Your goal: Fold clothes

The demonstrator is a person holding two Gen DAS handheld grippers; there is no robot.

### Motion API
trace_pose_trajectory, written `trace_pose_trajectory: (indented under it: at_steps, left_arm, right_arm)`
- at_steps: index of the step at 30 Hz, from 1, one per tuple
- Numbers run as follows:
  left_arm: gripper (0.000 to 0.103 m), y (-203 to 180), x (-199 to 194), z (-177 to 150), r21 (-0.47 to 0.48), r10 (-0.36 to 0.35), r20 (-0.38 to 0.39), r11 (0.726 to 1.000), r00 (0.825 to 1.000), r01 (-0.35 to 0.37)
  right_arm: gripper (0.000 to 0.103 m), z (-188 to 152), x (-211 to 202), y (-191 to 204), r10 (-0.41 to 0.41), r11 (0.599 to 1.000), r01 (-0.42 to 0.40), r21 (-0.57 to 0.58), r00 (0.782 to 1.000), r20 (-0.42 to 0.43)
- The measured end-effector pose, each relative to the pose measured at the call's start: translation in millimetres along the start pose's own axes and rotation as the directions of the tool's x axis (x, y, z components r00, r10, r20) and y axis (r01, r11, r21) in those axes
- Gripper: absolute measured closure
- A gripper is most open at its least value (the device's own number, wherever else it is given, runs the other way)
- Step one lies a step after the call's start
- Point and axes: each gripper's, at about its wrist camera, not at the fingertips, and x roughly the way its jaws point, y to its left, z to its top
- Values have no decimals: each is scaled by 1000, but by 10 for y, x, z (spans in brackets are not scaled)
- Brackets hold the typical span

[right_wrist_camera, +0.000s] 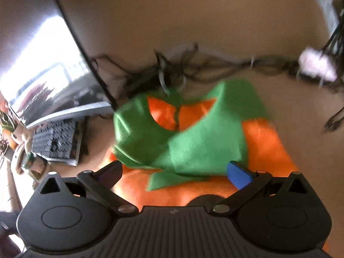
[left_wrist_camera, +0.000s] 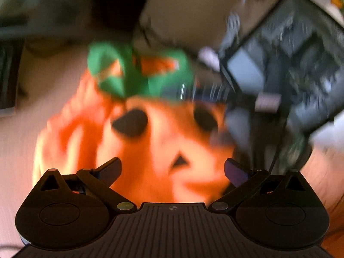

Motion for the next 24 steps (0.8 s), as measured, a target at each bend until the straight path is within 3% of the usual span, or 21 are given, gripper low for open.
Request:
trace_pose_trajectory:
  at_steps: [4, 7, 9, 12, 18, 23, 24]
  left_arm:
    - [0, 53, 82, 155, -43, 26, 47, 999, 999, -24]
    - [0, 93, 144, 272, -77, 47, 82, 996, 996, -41]
    - [0, 144, 243, 246, -109, 46, 53, 993, 998, -41]
    - [0, 205, 322, 108, -134, 25, 20, 991, 1000, -22]
    - [0, 194, 288, -68, -68, 17, 30, 998, 999, -15]
    - [0, 175, 253, -131, -63, -4, 20, 998, 1000, 5]
    - [0, 184, 253, -130, -68, -11, 19, 998, 1000, 13]
  right_arm:
    - [0, -170, -16, -61, 5, 997, -7, -74, 999, -31]
    - [0, -336, -107, 3, -49, 984, 42, -171, 998, -39]
    - [0, -447, -158, 58, -99, 970, 87, -228, 994, -43]
    - [0, -541, -242, 47, -124, 974, 114, -194, 992, -37]
    - [0, -507, -267, 33, -159, 987, 157, -47, 986, -45]
    - [0, -480, -243, 173, -186, 977, 170, -125, 974, -133]
    - [0, -468, -317, 196, -184, 977, 168, -132, 976, -119]
